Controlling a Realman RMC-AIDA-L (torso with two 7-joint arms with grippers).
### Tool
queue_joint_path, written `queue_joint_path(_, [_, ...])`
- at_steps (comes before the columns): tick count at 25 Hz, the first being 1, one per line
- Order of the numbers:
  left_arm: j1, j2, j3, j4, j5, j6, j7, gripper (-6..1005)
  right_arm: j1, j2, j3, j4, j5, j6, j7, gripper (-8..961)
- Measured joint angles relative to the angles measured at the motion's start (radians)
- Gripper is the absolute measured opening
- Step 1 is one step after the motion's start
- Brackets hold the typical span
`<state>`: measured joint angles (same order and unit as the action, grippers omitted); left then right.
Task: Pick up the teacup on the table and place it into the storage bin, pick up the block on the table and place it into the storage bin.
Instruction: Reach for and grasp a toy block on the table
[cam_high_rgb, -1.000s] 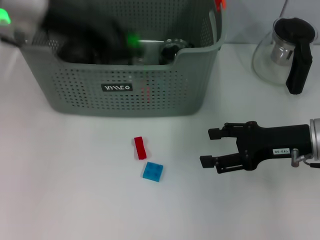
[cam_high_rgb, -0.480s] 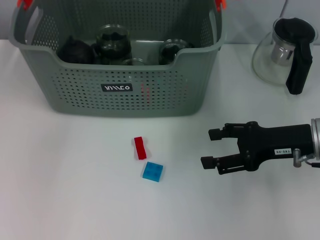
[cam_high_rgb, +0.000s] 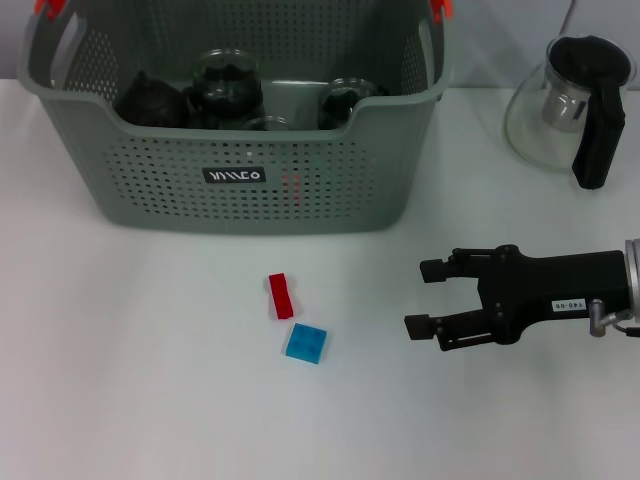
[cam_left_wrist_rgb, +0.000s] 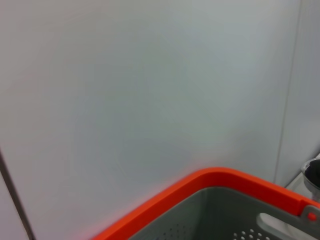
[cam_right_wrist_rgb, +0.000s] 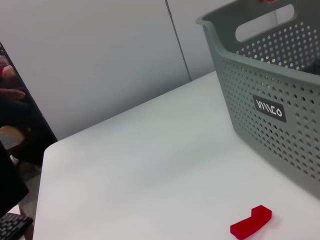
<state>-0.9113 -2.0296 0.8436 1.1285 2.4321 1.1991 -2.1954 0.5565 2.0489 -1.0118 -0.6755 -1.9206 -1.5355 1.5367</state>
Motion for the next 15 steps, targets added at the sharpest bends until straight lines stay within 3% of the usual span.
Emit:
queue_joint_path(4, [0.023, 0.005, -0.004, 0.093, -0.028, 0.11, -0.001, 686, -0.001, -0.001, 0.0, 0.001, 0.0, 0.0, -0.004, 925])
queue_joint_path(8, [0.076, -0.004, -0.003, 0.208, -0.122, 0.366, 0.091, 841, -0.001, -0.001, 0.001, 0.001, 0.0, 0.002, -0.005, 925])
queue_joint_path(12, [0.168, -0.034, 0.007, 0.306, -0.226, 0.601, 0.221, 916, -0.001, -0.001, 0.001, 0.002, 0.0, 0.007, -0.005, 925])
queue_joint_path(15, [0.237, -0.067, 0.036, 0.355, -0.234, 0.694, 0.296, 952, -0.002, -0.002, 0.001, 0.003, 0.0, 0.008, -0.004, 925])
